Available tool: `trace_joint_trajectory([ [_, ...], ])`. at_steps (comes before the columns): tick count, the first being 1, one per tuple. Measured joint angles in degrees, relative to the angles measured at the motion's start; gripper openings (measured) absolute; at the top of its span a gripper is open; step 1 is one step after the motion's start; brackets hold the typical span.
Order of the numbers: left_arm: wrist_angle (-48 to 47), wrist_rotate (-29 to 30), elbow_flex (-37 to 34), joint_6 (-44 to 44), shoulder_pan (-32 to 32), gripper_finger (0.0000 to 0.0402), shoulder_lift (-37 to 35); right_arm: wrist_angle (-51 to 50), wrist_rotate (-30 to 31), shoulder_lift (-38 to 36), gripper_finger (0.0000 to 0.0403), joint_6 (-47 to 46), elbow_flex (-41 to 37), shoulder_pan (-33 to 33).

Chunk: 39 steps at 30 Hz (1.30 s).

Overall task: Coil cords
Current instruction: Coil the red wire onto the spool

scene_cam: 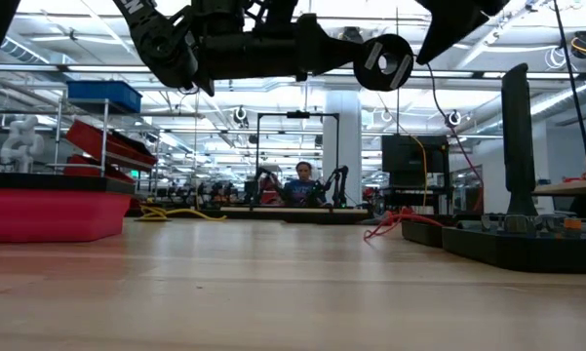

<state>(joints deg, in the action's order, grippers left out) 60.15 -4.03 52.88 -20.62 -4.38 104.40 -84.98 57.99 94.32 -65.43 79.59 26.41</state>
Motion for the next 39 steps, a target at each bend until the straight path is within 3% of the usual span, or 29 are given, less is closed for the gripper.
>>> trace_joint_trajectory([
  [8,2.1,-2.6,0.0,2.7,-0.1,0.0000,0.0,9.6,2.9,0.0,0.0011,-0.3,-9.1,2.1],
  [16,3.0,-4.8,0.0,5.3,-0.2,0.0000,0.0,14.4,3.2,0.0,0.0023,-10.2,-17.9,5.4],
  [22,3.5,-4.8,0.0,5.8,-0.2,0.0000,0.0,21.0,6.8,0.0,0.0023,-14.6,-23.2,7.5],
  [29,4.0,-5.4,0.0,6.8,-0.2,0.0000,0.0,33.2,10.0,0.0,0.0023,-9.0,-26.8,7.5],
  [33,3.9,-5.4,0.0,6.8,-0.2,0.0000,0.0,39.0,8.6,0.0,0.0023,-2.9,-27.0,7.7],
  [39,3.8,-5.4,0.0,6.7,-0.2,0.0000,0.0,37.9,7.7,0.0,0.0034,-5.1,-27.0,9.9],
])
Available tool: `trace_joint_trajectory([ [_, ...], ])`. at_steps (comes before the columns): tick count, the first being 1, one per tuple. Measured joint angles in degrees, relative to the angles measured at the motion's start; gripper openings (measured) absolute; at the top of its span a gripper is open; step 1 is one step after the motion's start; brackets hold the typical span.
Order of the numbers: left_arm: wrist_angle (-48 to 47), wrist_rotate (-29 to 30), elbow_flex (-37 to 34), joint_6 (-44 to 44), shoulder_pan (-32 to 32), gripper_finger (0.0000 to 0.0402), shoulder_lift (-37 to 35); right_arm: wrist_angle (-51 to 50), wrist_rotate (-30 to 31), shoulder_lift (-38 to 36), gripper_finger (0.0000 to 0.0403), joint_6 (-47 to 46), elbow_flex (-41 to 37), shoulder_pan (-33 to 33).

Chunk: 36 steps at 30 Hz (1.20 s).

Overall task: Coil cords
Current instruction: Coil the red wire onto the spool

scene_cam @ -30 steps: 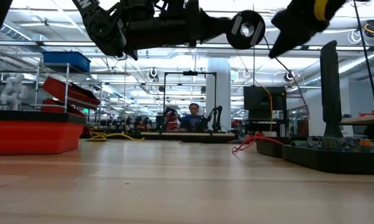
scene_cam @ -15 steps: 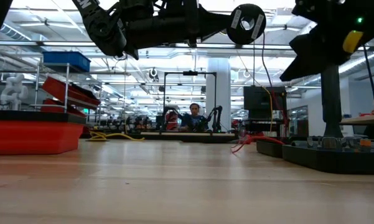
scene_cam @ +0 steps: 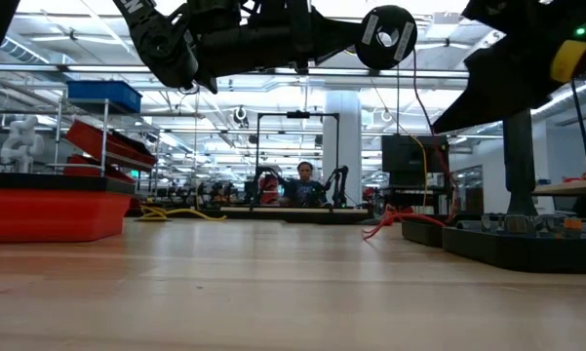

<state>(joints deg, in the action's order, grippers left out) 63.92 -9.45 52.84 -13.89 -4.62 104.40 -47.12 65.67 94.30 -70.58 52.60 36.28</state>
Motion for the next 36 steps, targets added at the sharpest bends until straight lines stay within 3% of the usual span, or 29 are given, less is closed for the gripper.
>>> trace_joint_trajectory([
  [11,-0.1,0.0,0.0,-0.3,0.0,0.0000,0.0,2.5,0.0,0.0,0.0074,-1.7,0.0,2.1],
  [28,0.1,-0.6,0.0,0.0,0.0,0.0000,0.0,4.1,0.0,0.0,0.0075,1.9,0.0,-2.3],
  [32,0.2,-0.6,0.0,0.0,0.0,0.0000,0.0,4.1,-1.4,0.0,0.0060,2.3,0.0,-3.6],
  [36,0.3,-0.6,0.0,0.0,0.0,0.0000,0.0,5.8,-1.6,0.4,0.0011,2.9,0.0,-4.9],
])
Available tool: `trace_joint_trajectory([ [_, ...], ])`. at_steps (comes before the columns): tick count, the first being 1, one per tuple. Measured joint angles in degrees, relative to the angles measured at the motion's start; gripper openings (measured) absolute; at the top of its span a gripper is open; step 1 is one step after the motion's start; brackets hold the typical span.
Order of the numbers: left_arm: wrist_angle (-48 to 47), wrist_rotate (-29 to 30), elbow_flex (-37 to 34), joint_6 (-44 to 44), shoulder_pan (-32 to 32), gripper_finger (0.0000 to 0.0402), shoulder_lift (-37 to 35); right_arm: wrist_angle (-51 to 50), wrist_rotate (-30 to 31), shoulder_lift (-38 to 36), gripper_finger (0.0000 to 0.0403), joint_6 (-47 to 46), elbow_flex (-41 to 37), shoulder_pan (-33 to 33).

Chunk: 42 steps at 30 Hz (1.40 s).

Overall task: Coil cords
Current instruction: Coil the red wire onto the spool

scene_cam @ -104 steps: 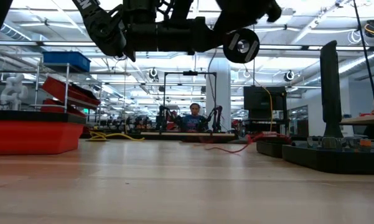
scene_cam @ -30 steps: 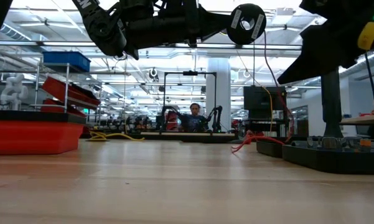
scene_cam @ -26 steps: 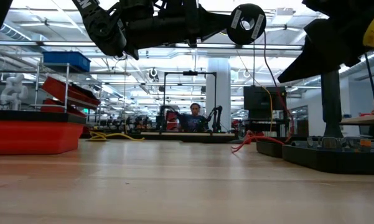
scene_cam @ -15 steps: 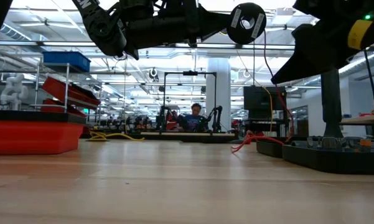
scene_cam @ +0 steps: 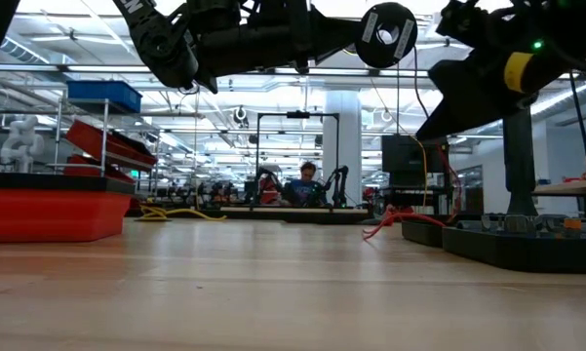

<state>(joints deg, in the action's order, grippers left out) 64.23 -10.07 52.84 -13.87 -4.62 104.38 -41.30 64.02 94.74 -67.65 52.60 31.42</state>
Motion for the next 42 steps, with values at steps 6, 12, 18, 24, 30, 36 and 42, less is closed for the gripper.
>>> trace_joint_trajectory([
  [6,-0.3,0.6,0.0,-0.4,-0.2,0.0000,0.0,11.7,0.9,2.2,0.0001,6.6,0.0,-3.8],
  [12,-1.2,2.1,0.0,-2.1,-0.4,0.0000,0.1,31.0,1.3,3.5,0.0001,22.6,0.0,-8.8],
  [18,-2.4,4.0,0.0,-3.4,-0.9,0.0000,1.0,38.7,5.2,3.6,0.0000,28.4,0.5,-10.1],
  [24,-2.2,4.0,0.0,-3.4,-1.0,0.0000,1.0,38.6,6.2,3.6,0.0000,29.1,1.9,-11.0],
  [30,-2.8,4.9,0.0,-5.1,-1.0,0.0000,1.0,38.7,6.6,3.6,0.0000,34.8,5.8,-11.1],
  [36,-4.5,7.0,0.0,-8.5,-1.0,0.0000,1.0,32.9,6.7,3.4,0.0000,39.8,11.5,-9.9],
  [42,-4.6,7.3,0.0,-9.0,-0.9,0.0000,1.0,2.3,2.5,1.3,0.0000,24.8,20.7,-9.1],
])
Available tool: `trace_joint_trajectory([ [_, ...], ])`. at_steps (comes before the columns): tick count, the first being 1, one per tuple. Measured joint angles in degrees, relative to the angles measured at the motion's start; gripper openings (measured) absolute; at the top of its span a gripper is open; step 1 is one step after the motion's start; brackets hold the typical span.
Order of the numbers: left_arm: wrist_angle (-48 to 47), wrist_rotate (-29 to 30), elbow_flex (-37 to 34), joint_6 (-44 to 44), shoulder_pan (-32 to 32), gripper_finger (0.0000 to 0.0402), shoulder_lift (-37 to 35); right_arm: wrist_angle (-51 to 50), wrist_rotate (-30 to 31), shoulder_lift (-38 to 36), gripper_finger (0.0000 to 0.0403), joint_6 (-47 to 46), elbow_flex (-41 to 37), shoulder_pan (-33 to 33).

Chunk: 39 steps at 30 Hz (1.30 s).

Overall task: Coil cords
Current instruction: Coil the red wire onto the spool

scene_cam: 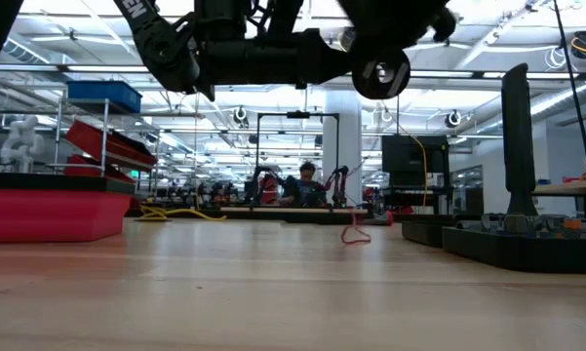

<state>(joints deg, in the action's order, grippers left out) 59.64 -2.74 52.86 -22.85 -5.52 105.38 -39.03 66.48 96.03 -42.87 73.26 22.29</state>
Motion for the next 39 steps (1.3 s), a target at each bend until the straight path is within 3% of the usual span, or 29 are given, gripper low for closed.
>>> trace_joint_trajectory([
  [6,-0.2,0.2,0.1,0.0,0.0,0.0000,0.0,-26.5,-6.6,-0.2,0.0000,-13.9,8.7,0.9],
  [15,-0.3,-1.7,0.0,1.0,0.0,0.0000,0.0,-40.7,-10.8,-0.2,0.0000,-22.0,9.4,1.8],
  [32,2.2,-9.4,0.0,6.3,-0.2,0.0000,0.1,-43.6,-8.3,-0.2,0.0000,-28.4,1.7,4.1],
  [39,7.2,-14.4,-0.1,12.2,-0.2,0.0000,0.1,-36.5,-3.8,-0.2,0.0007,-27.7,-3.6,4.9],
])
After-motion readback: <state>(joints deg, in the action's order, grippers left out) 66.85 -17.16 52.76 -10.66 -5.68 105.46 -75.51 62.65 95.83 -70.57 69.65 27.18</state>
